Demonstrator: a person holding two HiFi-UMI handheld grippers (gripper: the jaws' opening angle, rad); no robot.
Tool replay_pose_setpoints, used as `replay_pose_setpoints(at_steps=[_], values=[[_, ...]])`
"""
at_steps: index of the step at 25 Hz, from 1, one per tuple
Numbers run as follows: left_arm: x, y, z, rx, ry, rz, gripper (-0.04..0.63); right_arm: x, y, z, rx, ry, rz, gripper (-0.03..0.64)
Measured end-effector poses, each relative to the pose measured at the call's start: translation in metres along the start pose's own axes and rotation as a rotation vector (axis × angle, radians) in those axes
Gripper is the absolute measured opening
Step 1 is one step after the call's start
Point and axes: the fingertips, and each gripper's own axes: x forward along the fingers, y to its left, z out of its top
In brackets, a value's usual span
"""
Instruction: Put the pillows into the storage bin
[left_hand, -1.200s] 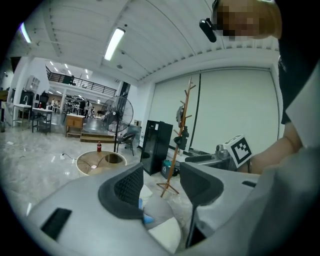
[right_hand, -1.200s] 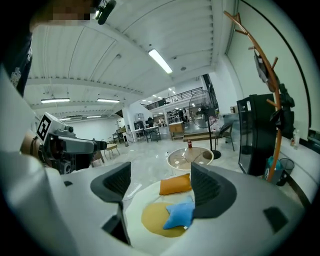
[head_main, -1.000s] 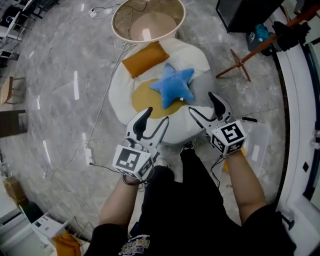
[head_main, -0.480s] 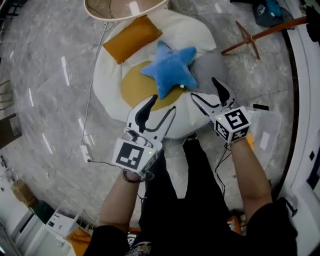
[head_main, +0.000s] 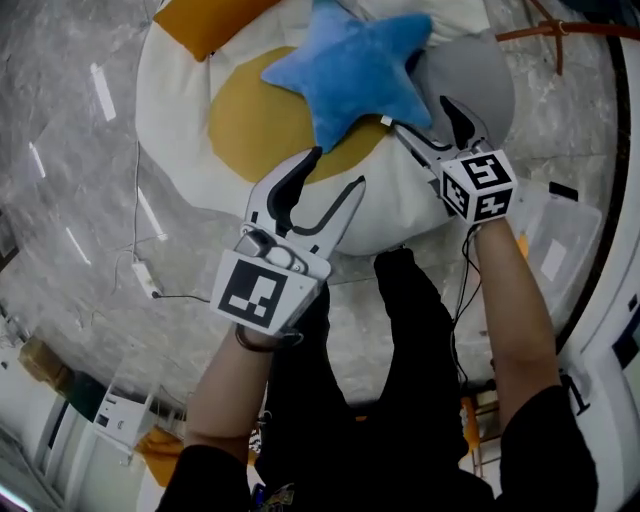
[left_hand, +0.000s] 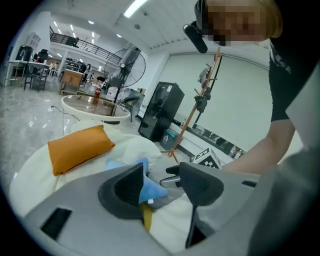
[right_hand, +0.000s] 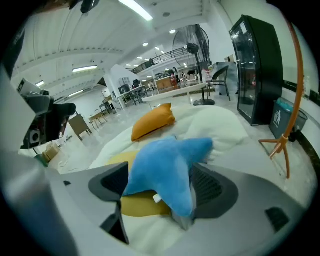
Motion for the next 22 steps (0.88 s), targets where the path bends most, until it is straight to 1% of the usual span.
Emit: replay_pose_setpoints(at_steps=[3, 5, 9, 11, 12, 15, 18, 22], values=[[0.010, 0.015, -0.033, -0.015, 0.009, -0.005, 0.215, 0.034, -0.008, -0.033, -0.009, 0.048, -0.009, 0.414], [0.016, 0.023, -0.047, -0.019, 0.013, -0.008, 0.215, 0.052, -0.015, -0.051, -0.038, 0.085, -0.020, 0.429], [0.023, 0.034, -0.061, -0.019, 0.003, -0.007, 0.215, 0.081, -0.022, -0.084, -0.136, 0.184, -0.030, 0.439], [0.023, 0.036, -0.062, -0.015, 0.003, -0.008, 0.215, 0.091, -0.024, -0.096, -0.193, 0.241, -0.054, 0.432], [0.023, 0.037, -0.062, -0.014, 0.003, -0.007, 0.215, 0.094, -0.026, -0.098, -0.217, 0.261, -0.075, 0.383], [0.018, 0.040, -0.056, -0.019, 0.004, -0.003, 0.215, 0.092, -0.026, -0.093, -0.236, 0.292, -0.112, 0.319], [0.007, 0.035, -0.043, -0.020, 0.002, -0.001, 0.215, 0.082, -0.011, -0.078, -0.239, 0.295, -0.104, 0.254], [-0.016, 0.024, -0.018, -0.021, -0.002, -0.003, 0.215, 0.057, 0.017, -0.044, -0.212, 0.283, -0.075, 0.203]])
